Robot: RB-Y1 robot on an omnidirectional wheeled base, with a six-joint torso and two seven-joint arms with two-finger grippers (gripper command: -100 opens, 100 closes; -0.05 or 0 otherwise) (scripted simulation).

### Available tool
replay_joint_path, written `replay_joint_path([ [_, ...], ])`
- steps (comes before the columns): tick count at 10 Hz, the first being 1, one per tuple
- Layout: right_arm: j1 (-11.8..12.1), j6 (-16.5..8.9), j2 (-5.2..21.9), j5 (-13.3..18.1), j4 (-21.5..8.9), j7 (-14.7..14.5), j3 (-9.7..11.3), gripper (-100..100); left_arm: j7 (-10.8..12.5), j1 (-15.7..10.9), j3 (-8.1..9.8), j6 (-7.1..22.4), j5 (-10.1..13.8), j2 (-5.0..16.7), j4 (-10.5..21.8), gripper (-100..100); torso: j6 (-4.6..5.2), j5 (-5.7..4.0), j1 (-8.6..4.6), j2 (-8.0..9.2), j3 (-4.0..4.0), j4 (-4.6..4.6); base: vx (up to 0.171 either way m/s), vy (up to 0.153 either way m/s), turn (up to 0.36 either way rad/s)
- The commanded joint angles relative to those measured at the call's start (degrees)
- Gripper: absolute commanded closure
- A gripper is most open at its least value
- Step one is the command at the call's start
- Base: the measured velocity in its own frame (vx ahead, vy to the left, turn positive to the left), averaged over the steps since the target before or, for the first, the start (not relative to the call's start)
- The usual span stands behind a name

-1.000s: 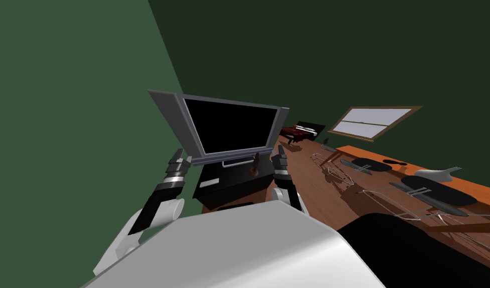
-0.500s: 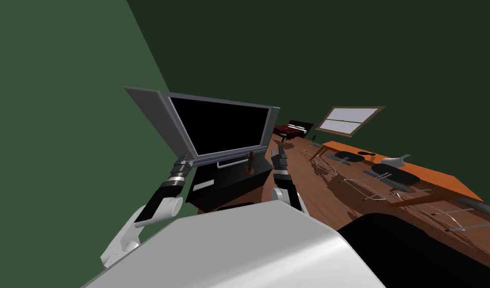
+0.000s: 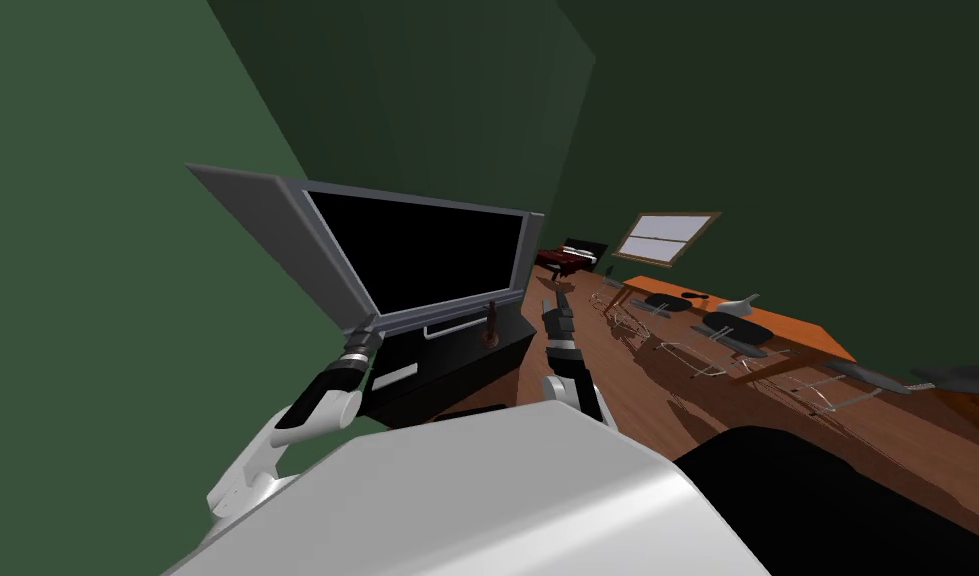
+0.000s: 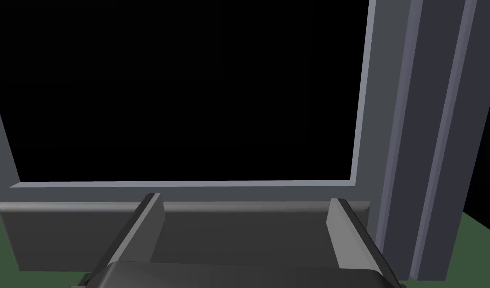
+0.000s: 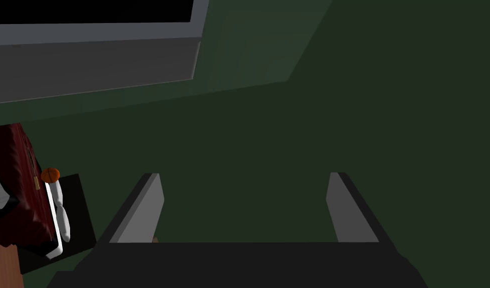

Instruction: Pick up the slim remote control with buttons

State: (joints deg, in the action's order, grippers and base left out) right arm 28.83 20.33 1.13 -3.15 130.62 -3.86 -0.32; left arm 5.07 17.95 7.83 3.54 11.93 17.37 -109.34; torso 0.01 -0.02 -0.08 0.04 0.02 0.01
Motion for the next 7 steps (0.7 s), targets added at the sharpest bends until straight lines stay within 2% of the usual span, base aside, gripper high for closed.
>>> replay_joint_path([
  [1, 0.0, 0.0, 0.0, 0.0, 0.0, 0.0, 0.0, 0, 0.2, -0.3, 0.29, 2.1, 0.9, 0.7, 1.6, -100, 0.00, 0.00, 0.00, 0.00, 0.00, 0.00, -0.007, -0.027, -0.113],
  [2, 0.0, 0.0, 0.0, 0.0, 0.0, 0.0, 0.0, 0, 0.4, -1.5, 0.68, 4.4, 2.5, 2.0, 3.9, -100, -0.04, 0.00, 0.01, 0.01, 0.00, 0.00, -0.016, -0.037, -0.218],
  [4, 0.0, 0.0, 0.0, 0.0, 0.0, 0.0, 0.0, 0, 0.4, -1.5, 0.68, 4.9, 2.5, 2.0, 4.7, -100, -0.05, 0.00, 0.02, 0.06, 0.03, 0.01, -0.014, -0.014, -0.054],
  [5, 0.0, 0.0, 0.0, 0.0, 0.0, 0.0, 0.0, 0, 0.5, -2.8, 1.04, 7.8, 4.2, 3.1, 6.5, -100, -0.06, 0.01, 0.09, 0.04, 0.02, 0.01, -0.012, -0.024, -0.210],
  [6, 0.0, 0.0, 0.0, 0.0, 0.0, 0.0, 0.0, 0, 0.5, -2.8, 1.04, 7.8, 4.2, 3.1, 7.7, -100, 0.00, 0.00, 0.03, 0.03, 0.02, 0.01, -0.009, -0.019, -0.130],
  [7, 0.0, 0.0, 0.0, 0.0, 0.0, 0.0, 0.0, 0, 0.6, -4.0, 1.35, 9.9, 6.0, 4.3, 9.9, -100, -0.05, 0.01, 0.06, 0.03, 0.02, 0.00, -0.013, -0.021, -0.229],
])
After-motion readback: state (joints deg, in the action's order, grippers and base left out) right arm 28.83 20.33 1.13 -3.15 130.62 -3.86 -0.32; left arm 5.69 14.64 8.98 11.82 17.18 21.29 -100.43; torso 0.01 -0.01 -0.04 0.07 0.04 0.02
